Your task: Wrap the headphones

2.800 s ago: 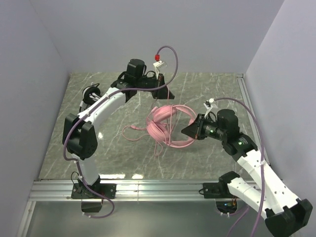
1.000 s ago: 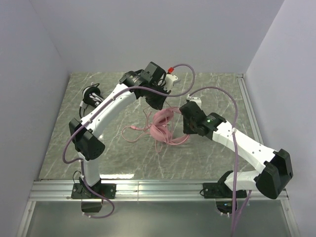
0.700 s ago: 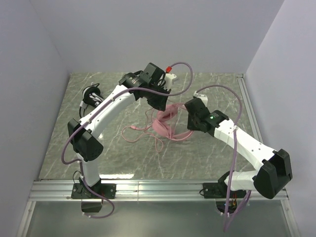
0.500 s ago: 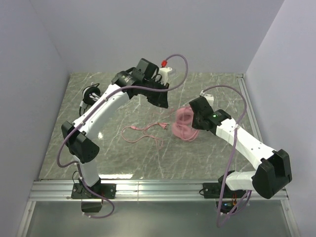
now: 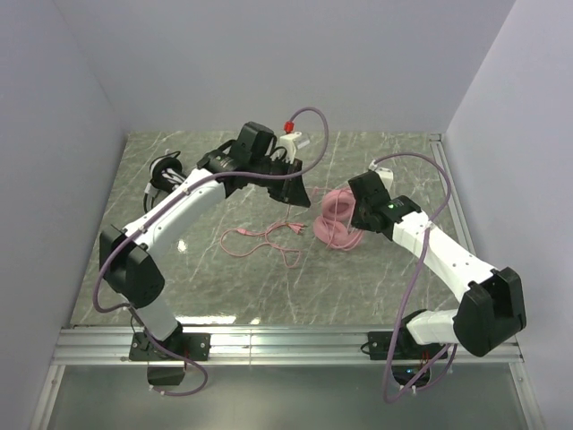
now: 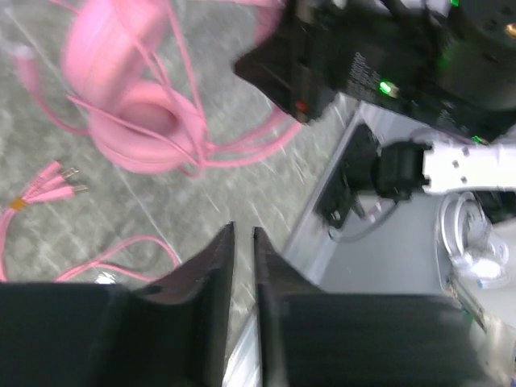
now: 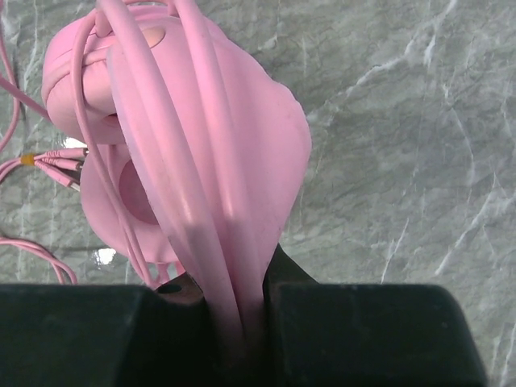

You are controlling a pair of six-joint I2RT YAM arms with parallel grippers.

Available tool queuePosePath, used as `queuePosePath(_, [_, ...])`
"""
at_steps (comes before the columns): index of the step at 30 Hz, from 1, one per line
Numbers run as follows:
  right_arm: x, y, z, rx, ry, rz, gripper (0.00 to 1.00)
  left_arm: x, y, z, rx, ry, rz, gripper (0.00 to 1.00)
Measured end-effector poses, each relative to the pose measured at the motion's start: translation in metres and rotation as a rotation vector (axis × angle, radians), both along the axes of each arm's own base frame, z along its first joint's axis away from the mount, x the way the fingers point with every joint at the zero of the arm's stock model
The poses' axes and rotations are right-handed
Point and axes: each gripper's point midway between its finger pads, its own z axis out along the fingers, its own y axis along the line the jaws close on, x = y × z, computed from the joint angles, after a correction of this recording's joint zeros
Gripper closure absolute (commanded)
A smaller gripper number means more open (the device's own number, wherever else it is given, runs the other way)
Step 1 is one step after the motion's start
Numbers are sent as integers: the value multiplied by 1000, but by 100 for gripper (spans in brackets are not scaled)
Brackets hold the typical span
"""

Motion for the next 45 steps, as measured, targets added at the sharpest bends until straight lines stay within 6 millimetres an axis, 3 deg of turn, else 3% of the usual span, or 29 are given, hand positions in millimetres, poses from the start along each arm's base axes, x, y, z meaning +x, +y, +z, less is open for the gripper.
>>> queuePosePath(3, [-1, -1, 0, -8, 2, 8, 100, 15, 11, -7, -18, -26, 59, 66])
queuePosePath(6, [-2, -2, 1, -15, 2, 15, 100, 33, 28, -19, -27, -63, 139, 62])
queuePosePath(11, [-10, -7, 6, -10, -8, 20, 100, 81, 46, -41, -21, -96, 262, 53])
queuePosePath(15, [-17, -10, 6, 2, -14, 26, 100, 128, 48, -80, 21, -64, 324, 49])
queuePosePath(20, [-25, -13, -5, 2, 15, 30, 100, 169, 36, -125, 78, -37, 334, 49])
queuePosePath(21, [-25, -13, -6, 5, 15, 29, 100, 176, 34, -130, 82, -51, 325, 25])
queuePosePath(22, [-24, -13, -6, 10, 12, 30, 100, 181, 31, -133, 86, -76, 310, 9])
queuePosePath(23, [-24, -12, -5, 13, 11, 34, 100, 185, 30, -136, 87, -102, 293, 3])
queuePosePath(32, [-22, -12, -5, 27, 12, 53, 100, 208, 10, -125, 94, -362, 87, 4])
queuePosePath(34, [-22, -12, -5, 30, 14, 55, 100, 213, 5, -130, 107, -386, 57, 6])
queuePosePath(38, [-23, -10, -3, 38, 14, 70, 100, 208, -2, -160, 151, -372, -3, 9])
queuePosePath(42, [-25, -10, -3, 39, 18, 78, 100, 193, -7, -205, 197, -301, -74, 11])
queuePosePath(45, [-26, -11, -2, 42, 19, 79, 100, 182, -10, -225, 213, -269, -120, 15])
